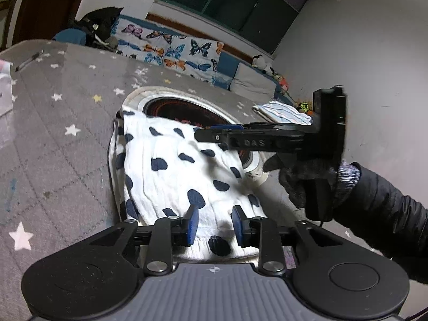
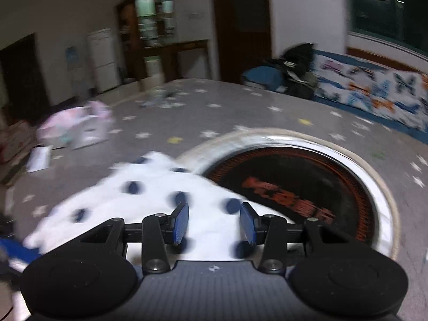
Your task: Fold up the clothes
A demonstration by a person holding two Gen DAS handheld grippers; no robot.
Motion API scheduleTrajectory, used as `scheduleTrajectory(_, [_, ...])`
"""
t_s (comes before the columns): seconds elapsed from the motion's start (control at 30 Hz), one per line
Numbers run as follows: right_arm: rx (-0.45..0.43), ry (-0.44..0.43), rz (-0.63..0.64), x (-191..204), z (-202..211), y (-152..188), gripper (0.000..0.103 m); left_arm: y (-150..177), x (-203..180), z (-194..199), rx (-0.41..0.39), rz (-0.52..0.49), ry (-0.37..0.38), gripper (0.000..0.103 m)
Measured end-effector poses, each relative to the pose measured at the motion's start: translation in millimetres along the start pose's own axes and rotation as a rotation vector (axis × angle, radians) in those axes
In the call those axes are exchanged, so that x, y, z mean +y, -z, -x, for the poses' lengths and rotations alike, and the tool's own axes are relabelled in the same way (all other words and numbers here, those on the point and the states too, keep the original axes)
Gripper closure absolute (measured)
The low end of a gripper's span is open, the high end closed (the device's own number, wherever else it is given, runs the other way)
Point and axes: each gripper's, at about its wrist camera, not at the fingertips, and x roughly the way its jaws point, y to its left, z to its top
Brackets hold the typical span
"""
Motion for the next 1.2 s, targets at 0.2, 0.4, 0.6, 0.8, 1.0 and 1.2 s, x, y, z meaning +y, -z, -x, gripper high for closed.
scheduleTrajectory(0.2, [0.049, -0.221, 0.118, 41, 11, -1, 0.060, 5, 4, -2, 0.007, 0.011, -0.005, 0.071])
scheduleTrajectory(0.4, [0.116, -0.295, 0.233, 72, -8, 3, 0.060, 7, 6, -2, 0.006, 0.015, -0.003, 0.069])
scheduleTrajectory(0.6, [0.143, -0.295, 0.264, 76, -26, 1, 0.060, 9, 7, -4, 0.003, 0.022, 0.003, 0.068])
scheduleTrajectory(0.8, [0.139, -0.286, 0.279, 74, -32, -10, 0.060, 10, 7, -5, 0.001, 0.022, 0.011, 0.066])
scheduleTrajectory(1.0, [0.150, -0.289, 0.274, 75, -50, -21, 0.060, 11, 7, -4, -0.002, 0.033, 0.018, 0.066])
scheduleTrajectory(1.2, [0.150, -0.267, 0.245, 68, -69, -34, 0.060, 11, 8, -5, -0.001, 0.038, 0.026, 0.066])
